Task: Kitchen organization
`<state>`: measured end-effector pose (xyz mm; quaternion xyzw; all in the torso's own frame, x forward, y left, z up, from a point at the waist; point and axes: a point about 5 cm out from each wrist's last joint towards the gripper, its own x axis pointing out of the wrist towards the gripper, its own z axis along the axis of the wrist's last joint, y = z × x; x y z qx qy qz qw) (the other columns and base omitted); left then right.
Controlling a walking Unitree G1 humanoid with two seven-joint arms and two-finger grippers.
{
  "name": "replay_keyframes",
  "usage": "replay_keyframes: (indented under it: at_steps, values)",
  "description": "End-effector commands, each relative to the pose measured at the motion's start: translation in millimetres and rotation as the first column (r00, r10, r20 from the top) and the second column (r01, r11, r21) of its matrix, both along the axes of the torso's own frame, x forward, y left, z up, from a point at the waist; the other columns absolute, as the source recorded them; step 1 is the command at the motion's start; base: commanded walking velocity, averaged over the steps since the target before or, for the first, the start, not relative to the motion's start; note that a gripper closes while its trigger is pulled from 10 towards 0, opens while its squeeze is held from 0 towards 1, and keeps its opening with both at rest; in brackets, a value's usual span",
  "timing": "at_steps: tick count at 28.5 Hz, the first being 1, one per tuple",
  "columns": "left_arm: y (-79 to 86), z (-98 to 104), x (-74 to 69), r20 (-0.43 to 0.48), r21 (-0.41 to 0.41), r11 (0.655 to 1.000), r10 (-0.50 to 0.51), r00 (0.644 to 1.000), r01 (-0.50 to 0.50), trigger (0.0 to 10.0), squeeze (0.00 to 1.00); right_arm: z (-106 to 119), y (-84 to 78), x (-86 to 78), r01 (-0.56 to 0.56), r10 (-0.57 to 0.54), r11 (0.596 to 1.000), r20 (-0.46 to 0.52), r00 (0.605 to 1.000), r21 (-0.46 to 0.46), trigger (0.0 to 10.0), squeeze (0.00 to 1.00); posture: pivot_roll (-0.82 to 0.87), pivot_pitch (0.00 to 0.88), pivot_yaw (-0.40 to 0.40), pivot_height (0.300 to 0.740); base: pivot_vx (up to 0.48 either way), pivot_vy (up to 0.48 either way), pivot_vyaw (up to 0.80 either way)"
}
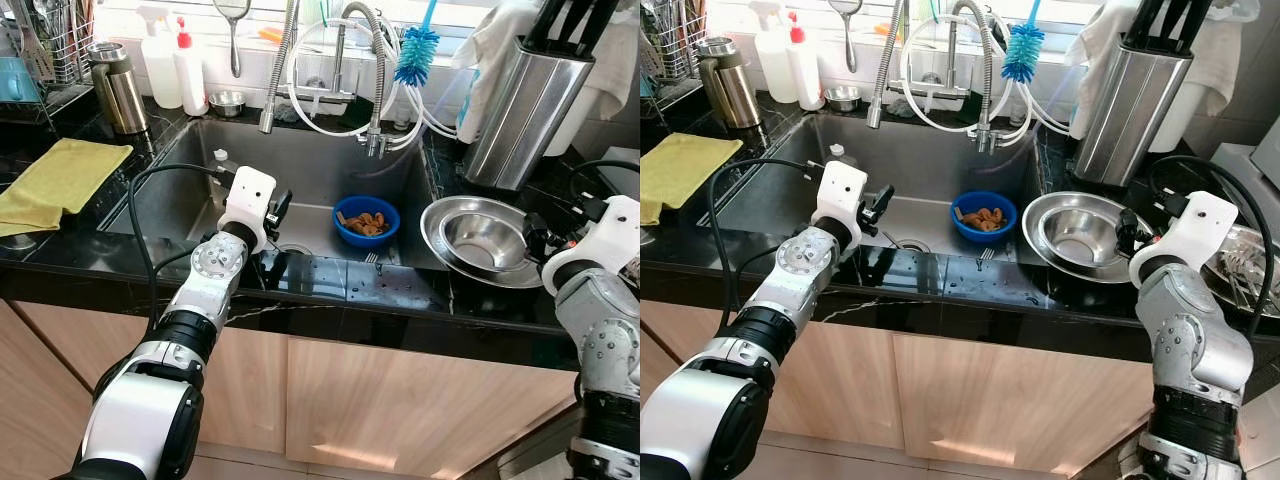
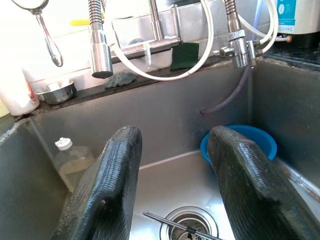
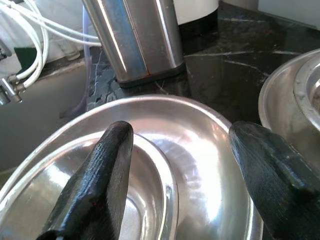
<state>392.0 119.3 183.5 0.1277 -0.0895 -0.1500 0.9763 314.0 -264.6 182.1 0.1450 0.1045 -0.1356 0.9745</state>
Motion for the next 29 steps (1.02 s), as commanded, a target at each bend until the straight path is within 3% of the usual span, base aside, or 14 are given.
replay_keyframes:
  at_steps: [1,29]
  values:
    - [-4.2,8.6,1.6,0.029,0.007,1.0,-0.012,0.999,0.012,10.0,0.0,1.7,1.2,3.1,-0.019,0.019,1.0,-0.013,1.0,0.0,10.0,0.0,0.05,0.0,-0.095,0.74,0.0,0.0,0.0]
    - [-3.7,7.7,1.2,0.03,0.019,1.0,-0.013,0.999,0.013,10.0,0.0,-19.1,15.0,4.9,-0.092,0.097,0.994,-0.08,0.992,0.059,10.0,0.0,0.05,0.0,-0.097,0.74,0.0,0.0,0.0]
